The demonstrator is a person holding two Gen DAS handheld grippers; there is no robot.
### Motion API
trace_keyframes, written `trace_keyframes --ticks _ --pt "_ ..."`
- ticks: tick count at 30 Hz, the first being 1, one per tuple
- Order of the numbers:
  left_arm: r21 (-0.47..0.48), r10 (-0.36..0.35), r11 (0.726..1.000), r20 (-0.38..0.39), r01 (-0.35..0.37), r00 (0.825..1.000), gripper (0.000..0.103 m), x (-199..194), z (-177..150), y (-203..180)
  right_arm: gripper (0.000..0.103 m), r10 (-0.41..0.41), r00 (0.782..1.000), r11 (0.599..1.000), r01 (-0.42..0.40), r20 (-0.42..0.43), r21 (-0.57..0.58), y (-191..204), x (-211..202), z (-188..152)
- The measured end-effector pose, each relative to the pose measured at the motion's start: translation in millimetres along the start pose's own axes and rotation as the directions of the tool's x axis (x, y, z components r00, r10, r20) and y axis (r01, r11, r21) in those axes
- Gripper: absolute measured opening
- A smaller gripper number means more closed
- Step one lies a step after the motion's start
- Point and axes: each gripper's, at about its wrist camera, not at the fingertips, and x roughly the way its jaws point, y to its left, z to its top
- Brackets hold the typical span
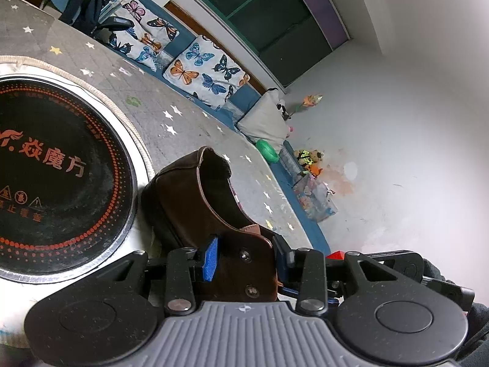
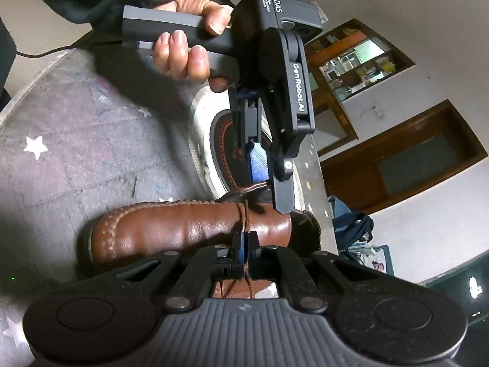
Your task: Lace up shoes with both hands
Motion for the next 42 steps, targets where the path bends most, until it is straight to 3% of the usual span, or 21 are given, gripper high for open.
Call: trace_keyframes --ticks 9,22,26,33,39,42 --pt "0.004 0.0 1.0 -0.001 0.0 1.0 0.043 -2 0 1 0.002 0.007 0.999 0.996 -0.004 0.036 -0.086 9 12 5" --pt "0.074 0.051 0.996 0.064 -0.056 0.997 0.042 -28 -24 -17 0.002 -0.017 0.997 0.998 0.013 0.077 0.055 6 20 5" --pt "0.11 0.058 0.992 0.057 -0.064 0.997 0.034 -28 -36 -18 0.002 -0.025 0.997 0.997 0.019 0.078 0.075 4 18 6" --pt "0.184 0.065 0.98 0.072 -0.077 0.995 0.01 -25 -44 -25 0.002 -0.037 0.997 0.994 0.029 0.073 0.107 0 11 4" --pt "0.21 0.087 0.972 0.105 -0.108 0.991 0.004 -29 -48 -29 0.002 -0.043 0.997 0.992 0.034 0.07 0.123 -5 7 5" --pt "0.223 0.133 0.961 0.136 -0.161 0.982 0.004 -35 -51 -35 0.005 -0.051 0.997 0.987 0.04 0.062 0.155 -10 5 6"
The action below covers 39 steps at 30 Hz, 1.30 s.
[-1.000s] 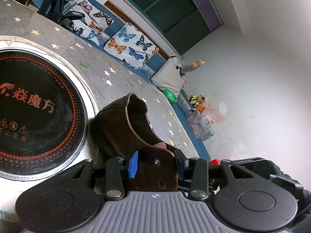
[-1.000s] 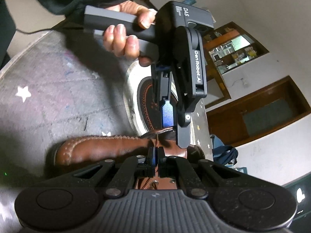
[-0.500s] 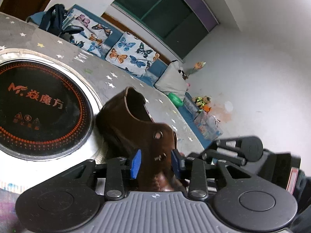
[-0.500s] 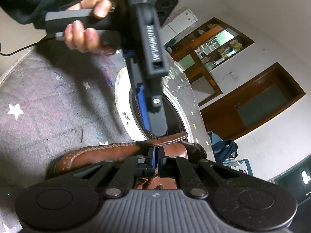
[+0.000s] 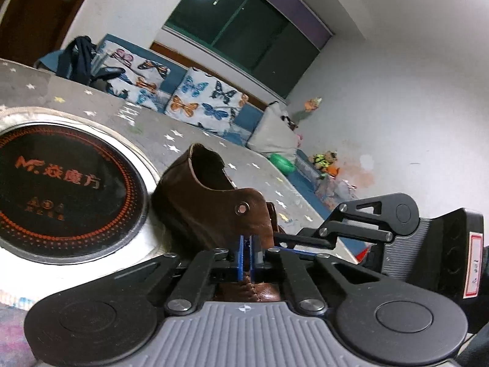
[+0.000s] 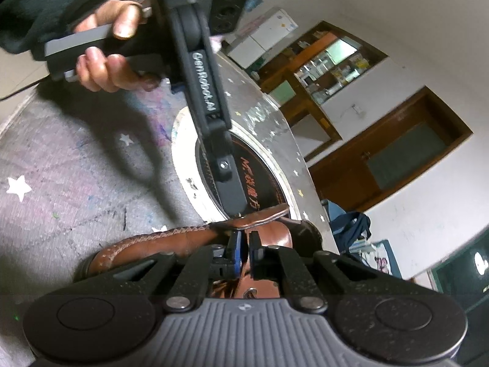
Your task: Lace up shoes with both hands
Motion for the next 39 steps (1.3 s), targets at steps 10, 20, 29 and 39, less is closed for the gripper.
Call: trace_keyframes --ticks 10,20,29,39 --pt "-0.085 0.122 0.99 0.073 -0.116 0.99 0.024 -38 -13 4 0.039 0.007 1.0 0.89 0.004 -0.023 0.456 -30 -35 -8" --pt "-0.265 0.073 0.964 0.145 -0.032 0.987 0.048 -24 -25 15 0.068 0.079 0.997 0.625 -0.044 -0.007 0.779 -38 -63 -44" --pt "-0.323 0.049 0.946 0.183 0.013 0.982 0.029 -13 -27 17 0.074 0.131 0.991 0.466 -0.065 0.004 0.882 -39 -64 -68" --pt "-0.328 0.07 0.945 0.201 0.0 0.977 0.017 -13 -32 4 0.082 0.143 0.989 0.395 -0.035 -0.023 0.918 -37 -54 -69"
